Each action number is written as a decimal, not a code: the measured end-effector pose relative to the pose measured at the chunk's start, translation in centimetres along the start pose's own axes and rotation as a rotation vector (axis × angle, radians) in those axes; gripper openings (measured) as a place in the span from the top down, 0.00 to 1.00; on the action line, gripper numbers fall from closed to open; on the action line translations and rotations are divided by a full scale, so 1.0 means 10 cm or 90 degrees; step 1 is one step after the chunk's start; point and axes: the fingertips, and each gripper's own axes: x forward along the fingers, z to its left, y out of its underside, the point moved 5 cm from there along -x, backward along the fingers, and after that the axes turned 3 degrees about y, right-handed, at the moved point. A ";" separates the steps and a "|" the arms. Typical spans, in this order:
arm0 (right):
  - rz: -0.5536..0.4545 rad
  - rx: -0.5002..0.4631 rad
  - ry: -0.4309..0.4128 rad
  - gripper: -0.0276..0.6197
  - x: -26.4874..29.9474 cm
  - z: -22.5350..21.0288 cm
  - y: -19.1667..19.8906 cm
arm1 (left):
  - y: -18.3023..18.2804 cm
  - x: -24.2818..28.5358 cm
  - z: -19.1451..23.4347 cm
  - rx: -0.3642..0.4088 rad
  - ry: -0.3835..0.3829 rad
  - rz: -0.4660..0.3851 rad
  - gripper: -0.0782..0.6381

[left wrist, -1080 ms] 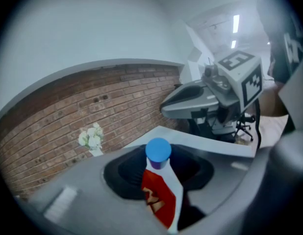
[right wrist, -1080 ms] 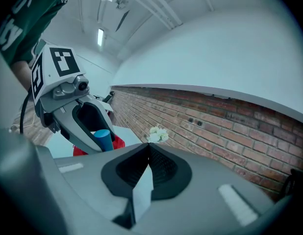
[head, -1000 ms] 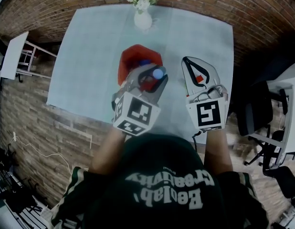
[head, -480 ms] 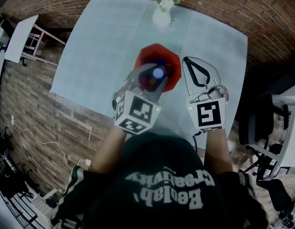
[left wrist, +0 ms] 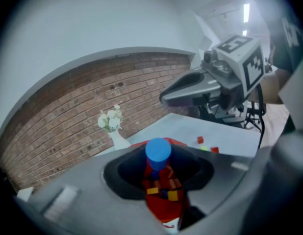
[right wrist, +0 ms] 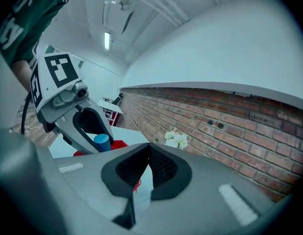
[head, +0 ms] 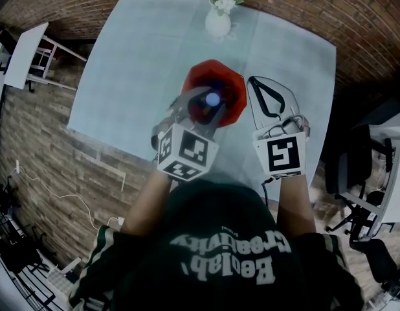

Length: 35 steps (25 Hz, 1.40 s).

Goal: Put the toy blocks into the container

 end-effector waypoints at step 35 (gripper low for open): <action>0.012 -0.012 0.005 0.95 -0.06 0.09 0.01 | 0.10 -0.02 0.08 -0.017 -0.017 -0.015 0.61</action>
